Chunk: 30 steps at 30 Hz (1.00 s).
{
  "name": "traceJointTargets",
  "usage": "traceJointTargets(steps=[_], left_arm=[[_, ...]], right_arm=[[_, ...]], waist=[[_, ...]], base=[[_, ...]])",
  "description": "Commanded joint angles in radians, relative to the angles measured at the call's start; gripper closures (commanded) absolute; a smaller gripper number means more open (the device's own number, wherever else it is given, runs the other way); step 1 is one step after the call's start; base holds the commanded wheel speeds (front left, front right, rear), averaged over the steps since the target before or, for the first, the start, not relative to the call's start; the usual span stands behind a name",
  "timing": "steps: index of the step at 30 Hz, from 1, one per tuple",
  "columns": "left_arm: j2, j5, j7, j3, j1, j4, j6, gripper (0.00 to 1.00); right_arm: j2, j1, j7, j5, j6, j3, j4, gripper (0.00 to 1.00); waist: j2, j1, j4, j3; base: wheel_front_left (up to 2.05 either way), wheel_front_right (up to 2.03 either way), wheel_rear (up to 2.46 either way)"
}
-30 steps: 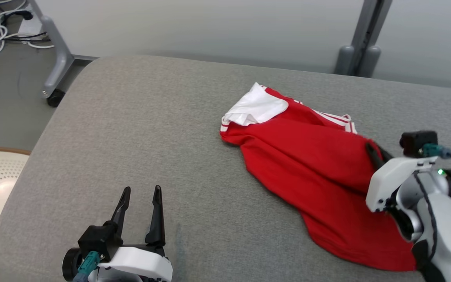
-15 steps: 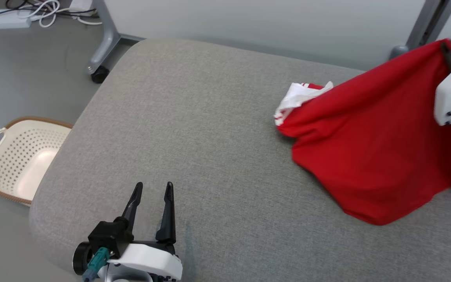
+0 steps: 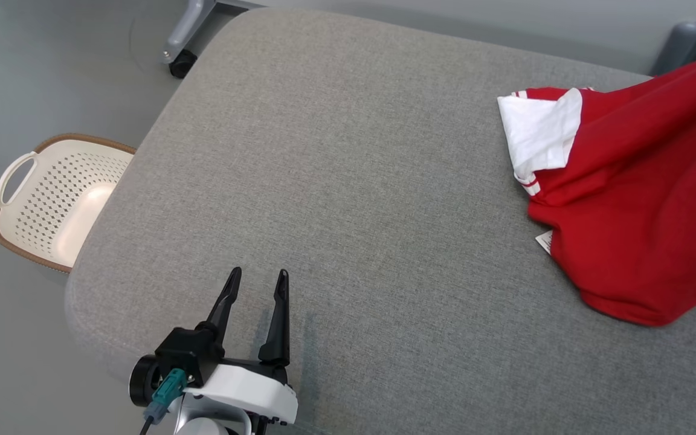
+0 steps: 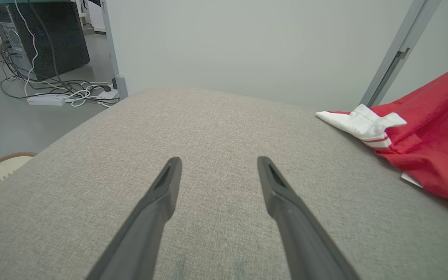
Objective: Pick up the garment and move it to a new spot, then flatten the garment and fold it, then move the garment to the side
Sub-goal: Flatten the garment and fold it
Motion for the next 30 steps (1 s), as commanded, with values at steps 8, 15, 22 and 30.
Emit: traceJointTargets(steps=[8,15,22,30], left_arm=[[0.004,0.007,0.0,-0.005,-0.029,-0.003,0.001,0.0],[0.004,0.025,0.0,0.013,-0.018,0.0,-0.004,0.0],[0.004,0.047,0.0,0.039,0.007,0.003,-0.007,0.0],[0.004,0.054,0.0,0.049,0.019,0.005,-0.013,0.0]], right_arm=[[0.052,-0.018,-0.095,-0.064,0.0,-0.062,0.092,0.0],[0.143,0.013,-0.185,-0.019,0.0,-0.033,0.098,0.0],[0.275,0.182,-0.208,0.145,0.0,0.141,-0.015,0.0],[0.286,0.403,-0.202,0.341,0.0,0.443,-0.195,0.0]], waist=[[0.0,0.0,-0.064,0.009],[0.0,0.0,-0.159,-0.034],[0.0,0.0,-0.248,-0.094],[0.0,0.0,-0.284,-0.111]], base=[[0.0,0.0,0.0],[0.0,0.0,0.0],[0.0,0.0,0.0],[0.0,0.0,0.0]])
